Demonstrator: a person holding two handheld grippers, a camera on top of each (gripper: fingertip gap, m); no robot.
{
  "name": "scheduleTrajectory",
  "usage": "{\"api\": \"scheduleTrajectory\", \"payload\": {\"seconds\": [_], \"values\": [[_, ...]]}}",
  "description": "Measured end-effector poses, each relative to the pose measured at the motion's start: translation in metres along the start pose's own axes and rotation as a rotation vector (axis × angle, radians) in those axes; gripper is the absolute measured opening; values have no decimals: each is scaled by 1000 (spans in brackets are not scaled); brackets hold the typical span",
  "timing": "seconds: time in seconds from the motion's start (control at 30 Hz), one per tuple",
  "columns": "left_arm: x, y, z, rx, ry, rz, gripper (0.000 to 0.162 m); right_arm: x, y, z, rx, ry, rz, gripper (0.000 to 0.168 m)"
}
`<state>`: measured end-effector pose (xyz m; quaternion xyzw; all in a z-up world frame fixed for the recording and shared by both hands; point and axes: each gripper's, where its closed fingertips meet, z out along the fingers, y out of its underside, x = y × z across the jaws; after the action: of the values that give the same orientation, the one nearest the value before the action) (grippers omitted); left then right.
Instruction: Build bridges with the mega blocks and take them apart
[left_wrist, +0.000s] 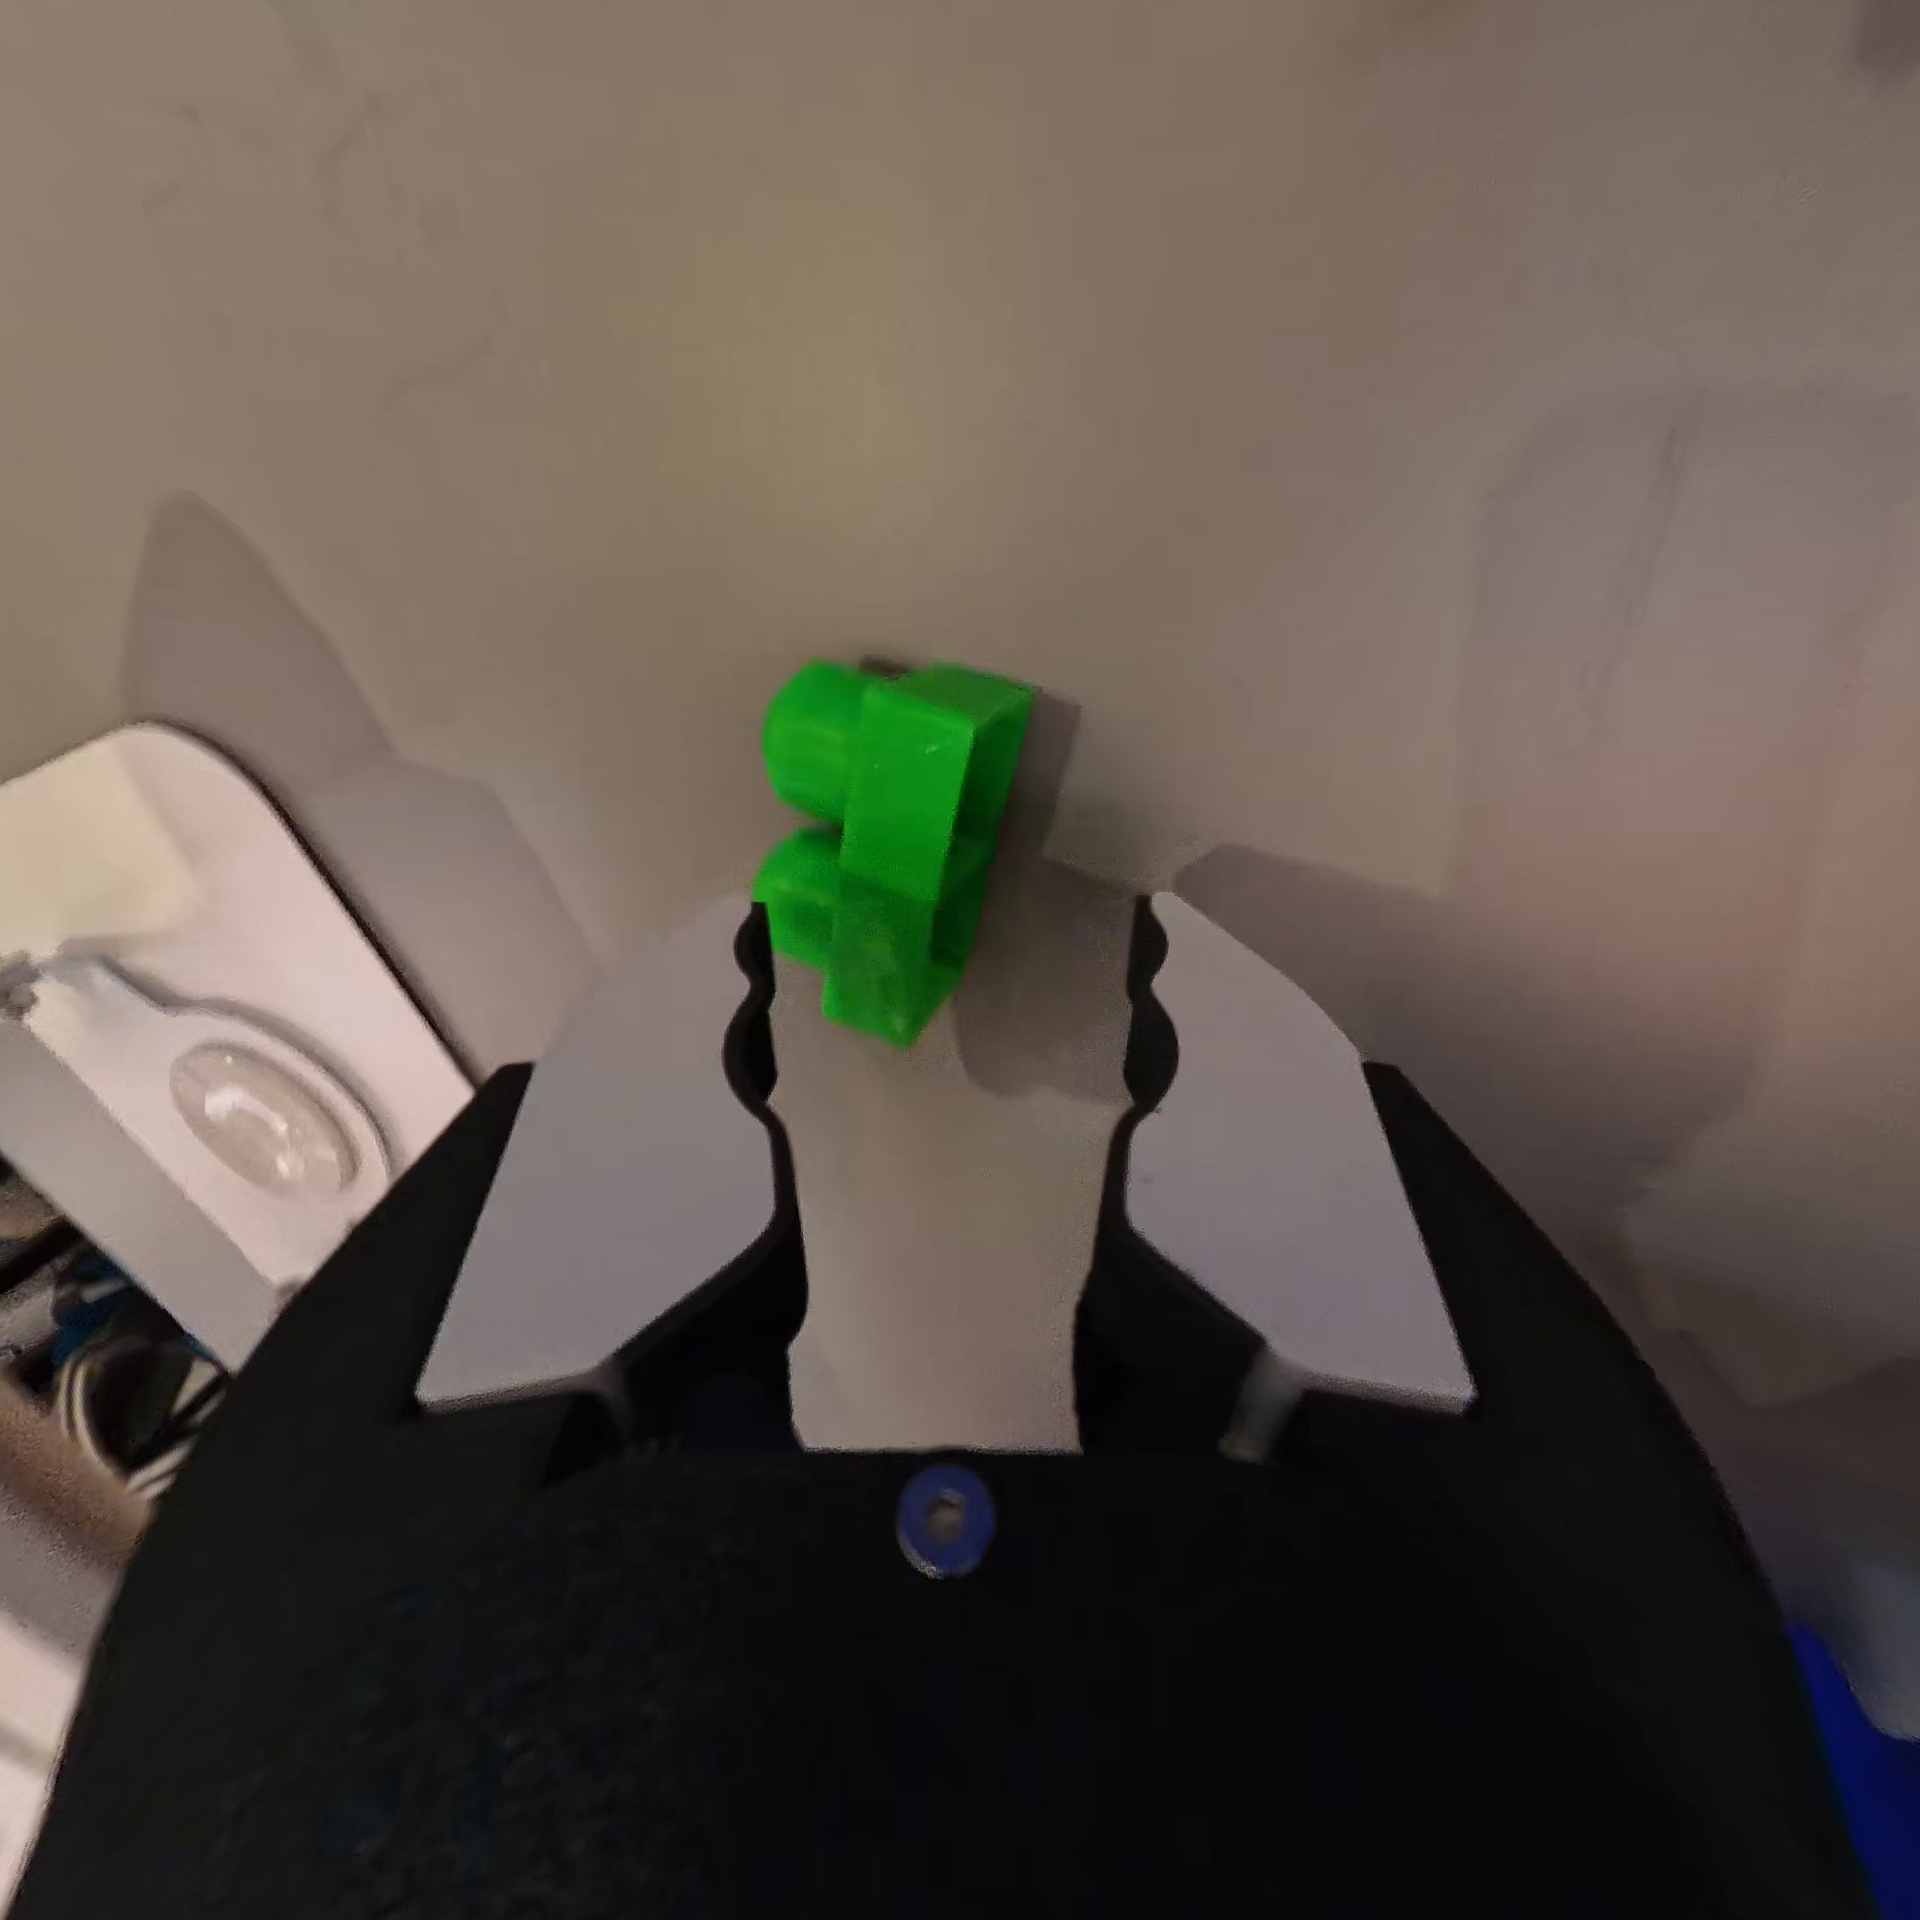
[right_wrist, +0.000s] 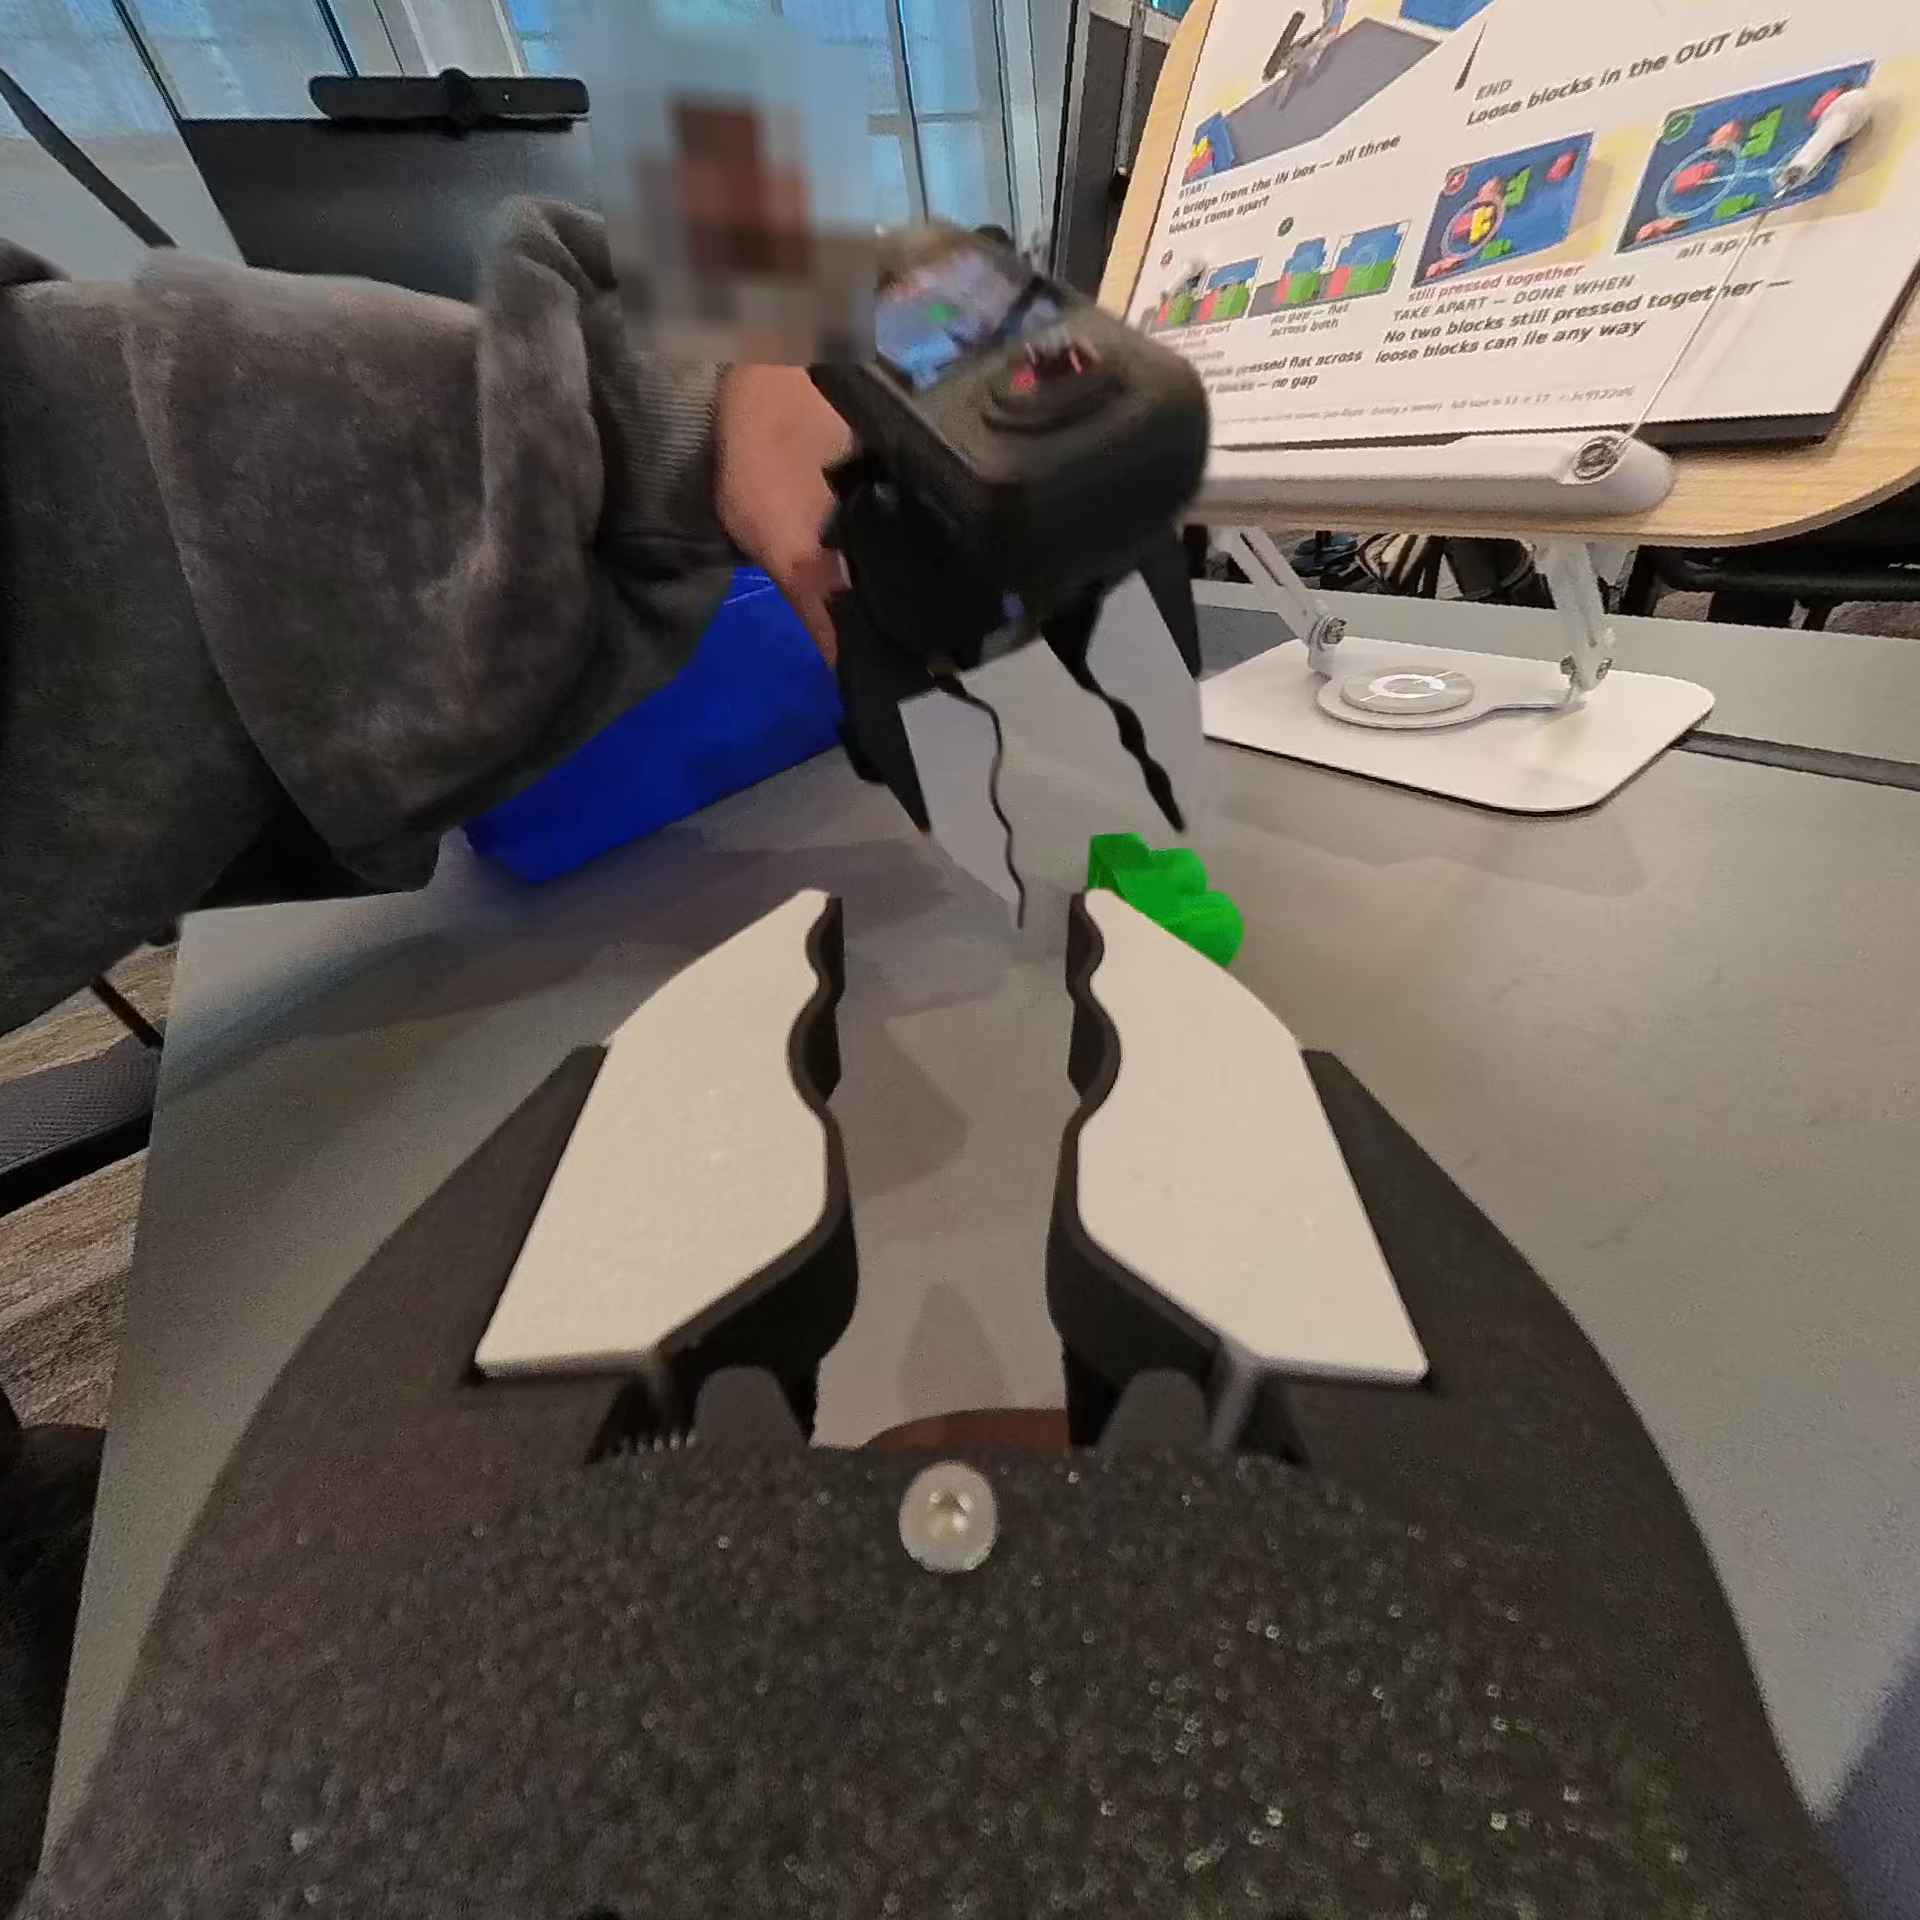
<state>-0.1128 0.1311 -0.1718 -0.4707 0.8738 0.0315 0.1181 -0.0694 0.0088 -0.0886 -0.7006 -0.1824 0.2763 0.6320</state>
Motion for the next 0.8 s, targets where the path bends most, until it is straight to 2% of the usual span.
{"api": "scheduleTrajectory", "payload": {"seconds": [0.07, 0.17, 0.27, 0.37, 0.43, 0.53, 0.67, 0.8], "values": [[4, 11, -29, 18, -26, -63, 68, -1, 1, 1, -8, -2, -8, 41], [8, 36, -97, 124, -137, -227, 65, -4, 3, 2, -21, -6, -24, 41], [20, 85, -162, 206, -255, -430, 65, -6, 6, 5, -37, -17, -29, 41], [44, 150, -194, 172, -349, -572, 65, -9, 8, 7, -49, -28, -25, 41], [66, 189, -194, 110, -365, -628, 65, -10, 9, 9, -54, -34, -24, 41], [100, 232, -174, 21, -322, -666, 66, -13, 12, 13, -66, -45, -25, 40], [127, 261, -132, -45, -241, -566, 62, -17, 13, 16, -77, -54, -57, 39], [131, 280, -90, -114, -134, -516, 66, -19, 14, 17, -78, -61, -71, 38]]}}
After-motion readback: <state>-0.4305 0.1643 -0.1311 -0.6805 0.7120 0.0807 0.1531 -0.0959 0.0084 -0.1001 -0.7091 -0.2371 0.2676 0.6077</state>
